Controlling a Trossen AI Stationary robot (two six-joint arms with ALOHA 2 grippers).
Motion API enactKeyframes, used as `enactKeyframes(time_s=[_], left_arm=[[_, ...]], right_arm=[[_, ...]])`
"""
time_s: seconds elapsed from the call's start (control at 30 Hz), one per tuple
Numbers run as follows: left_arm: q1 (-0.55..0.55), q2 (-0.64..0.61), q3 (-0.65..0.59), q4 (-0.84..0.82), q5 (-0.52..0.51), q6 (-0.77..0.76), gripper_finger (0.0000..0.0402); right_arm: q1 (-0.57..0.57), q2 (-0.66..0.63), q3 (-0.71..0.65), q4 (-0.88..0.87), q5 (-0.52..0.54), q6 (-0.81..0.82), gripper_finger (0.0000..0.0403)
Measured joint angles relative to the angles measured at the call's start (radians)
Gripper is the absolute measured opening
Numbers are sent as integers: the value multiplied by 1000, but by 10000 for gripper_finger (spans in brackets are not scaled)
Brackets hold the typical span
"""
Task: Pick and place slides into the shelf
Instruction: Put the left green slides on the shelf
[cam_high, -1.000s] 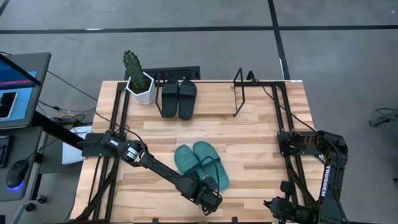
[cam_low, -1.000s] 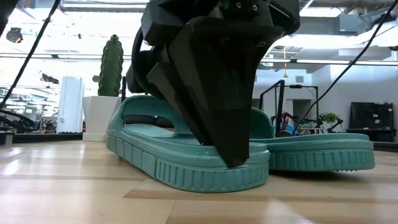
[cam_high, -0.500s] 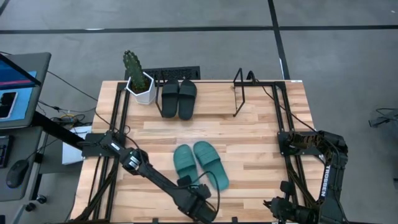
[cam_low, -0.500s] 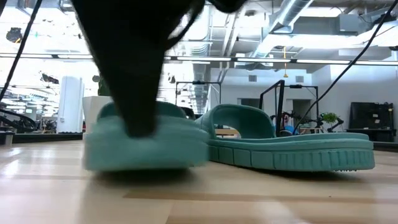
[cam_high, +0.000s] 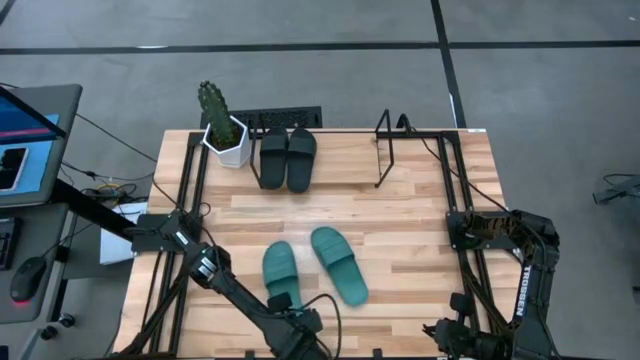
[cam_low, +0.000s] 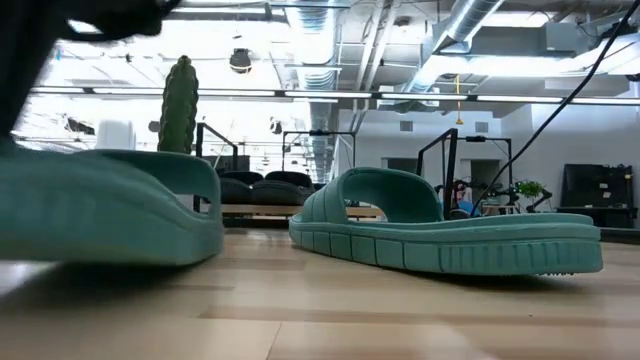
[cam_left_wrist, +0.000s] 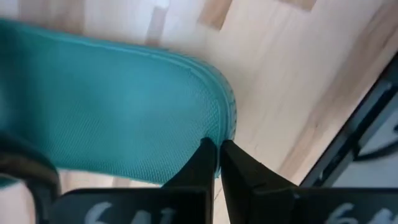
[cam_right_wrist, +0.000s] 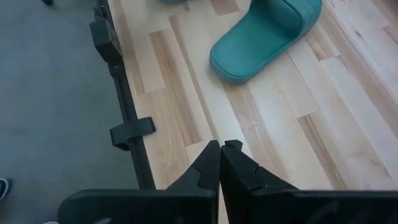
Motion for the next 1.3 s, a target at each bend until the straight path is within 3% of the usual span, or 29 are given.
enactKeyframes(time_s=[0.43, 0.77, 1.07, 1.3], left_arm=[[-48, -90, 2, -58, -105, -73, 0], [-87, -129, 2, -58, -119, -75, 0], [-111, -243, 3, -57, -167, -90, 0], [-109, -336, 3, -57, -262, -102, 0]], right_arm=[[-20, 2, 0, 4, 0, 0, 0], [-33, 2, 0, 5, 1, 0, 0], [-33, 2, 0, 4, 1, 0, 0], [-33, 2, 0, 4, 1, 0, 0]])
